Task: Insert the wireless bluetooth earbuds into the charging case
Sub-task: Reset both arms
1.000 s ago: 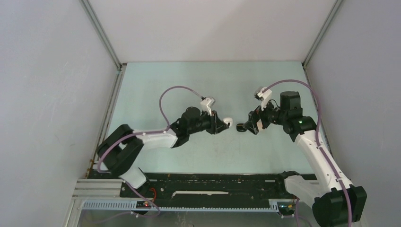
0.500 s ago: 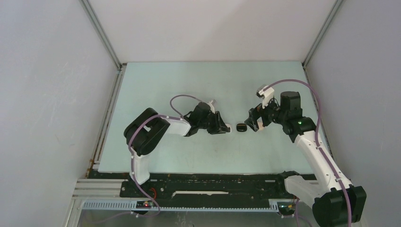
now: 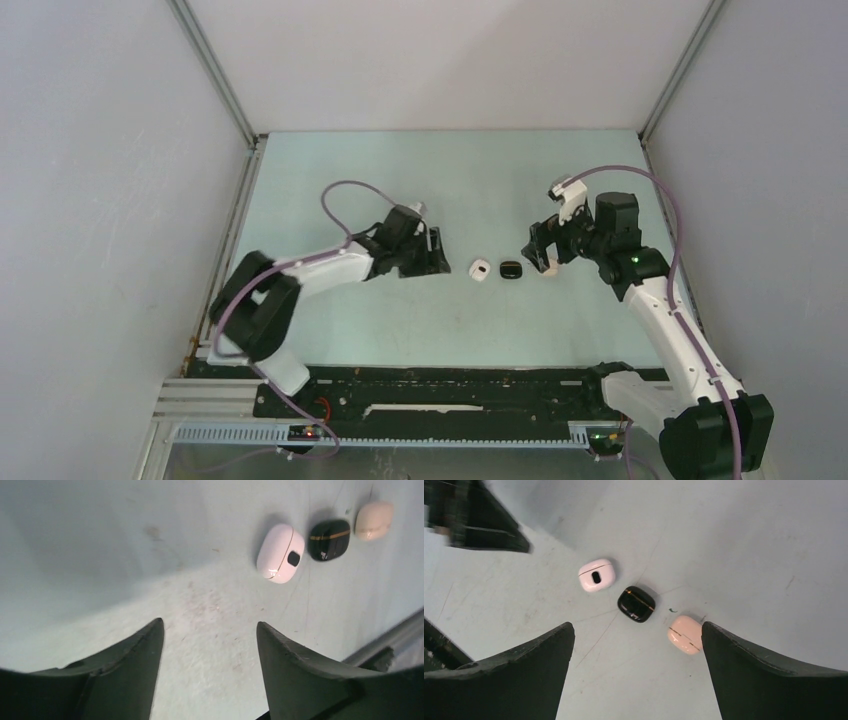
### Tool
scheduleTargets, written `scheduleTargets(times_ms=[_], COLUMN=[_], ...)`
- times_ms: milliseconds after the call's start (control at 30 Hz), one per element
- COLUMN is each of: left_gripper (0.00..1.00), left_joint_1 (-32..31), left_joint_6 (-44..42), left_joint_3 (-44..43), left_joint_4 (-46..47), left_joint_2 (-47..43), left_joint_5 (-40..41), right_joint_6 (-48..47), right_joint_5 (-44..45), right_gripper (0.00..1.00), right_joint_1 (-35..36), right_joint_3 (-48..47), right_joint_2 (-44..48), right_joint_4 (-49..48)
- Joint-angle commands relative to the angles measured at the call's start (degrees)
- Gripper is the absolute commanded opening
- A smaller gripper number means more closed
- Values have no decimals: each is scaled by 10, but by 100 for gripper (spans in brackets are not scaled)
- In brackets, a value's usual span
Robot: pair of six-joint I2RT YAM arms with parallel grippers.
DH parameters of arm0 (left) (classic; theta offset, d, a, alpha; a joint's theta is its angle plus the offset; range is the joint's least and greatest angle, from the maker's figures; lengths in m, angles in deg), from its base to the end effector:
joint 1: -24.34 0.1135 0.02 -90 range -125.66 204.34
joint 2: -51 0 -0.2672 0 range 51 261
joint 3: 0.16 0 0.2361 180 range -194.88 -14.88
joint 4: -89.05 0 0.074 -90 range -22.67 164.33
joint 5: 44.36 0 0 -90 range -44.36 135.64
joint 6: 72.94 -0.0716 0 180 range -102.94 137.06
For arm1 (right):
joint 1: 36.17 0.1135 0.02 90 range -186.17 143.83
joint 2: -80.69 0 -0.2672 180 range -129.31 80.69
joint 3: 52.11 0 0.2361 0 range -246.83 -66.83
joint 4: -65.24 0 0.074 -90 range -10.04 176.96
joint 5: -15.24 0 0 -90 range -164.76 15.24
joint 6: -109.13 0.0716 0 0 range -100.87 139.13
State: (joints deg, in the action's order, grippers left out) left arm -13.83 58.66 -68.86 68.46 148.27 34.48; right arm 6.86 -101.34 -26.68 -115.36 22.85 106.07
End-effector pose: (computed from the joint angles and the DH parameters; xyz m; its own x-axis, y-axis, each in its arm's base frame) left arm 0.2709 -0.2306 0.1565 -0.9134 -0.1105 -0.3918 0.1329 0.8287 -0.5437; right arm 0.2169 0.0687 0.2820 -0.4508 -0.2681 -0.8514 -0.6170 0.7829 0.0802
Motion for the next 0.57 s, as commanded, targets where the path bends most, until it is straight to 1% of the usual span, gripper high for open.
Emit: scheduleTargets(times_ms=[0,33,67,100,267,300,433,533], left_gripper=[74,79,94,99,100,100,100,100], left_joint_1=[13,13,15,15,24,34,53,71], left_joint_6=[-110,-120,-130,-138,-177,-216,-260,-282], left_joint_3=[-12,-13,-12,-11,-6,0,6,32], left_joint_4=[-136,-148,-159,-167,-197,-201,-207,-195], left_joint_2=[-167,-195,-224,-249,-367,-425,-474,-487], left_joint_5=[194,221,242,263,353,392,415,455], right_joint_6=[58,69,81,90,164,162,150,151], right_joint_5=[74,94,115,130,182,218,227,222], right_gripper=[100,100,100,100,100,100,100,100], right_joint_1=[-6,-7,-7,-7,-6,-6,-6,-6], right_joint_3=[-1,-1,-1,-1,-1,-1,-1,-1], right_joint_2=[4,4,4,4,-4,-11,-24,-29], right_joint_4=[-61,-69,-77,-83,-109,-119,-123,-123])
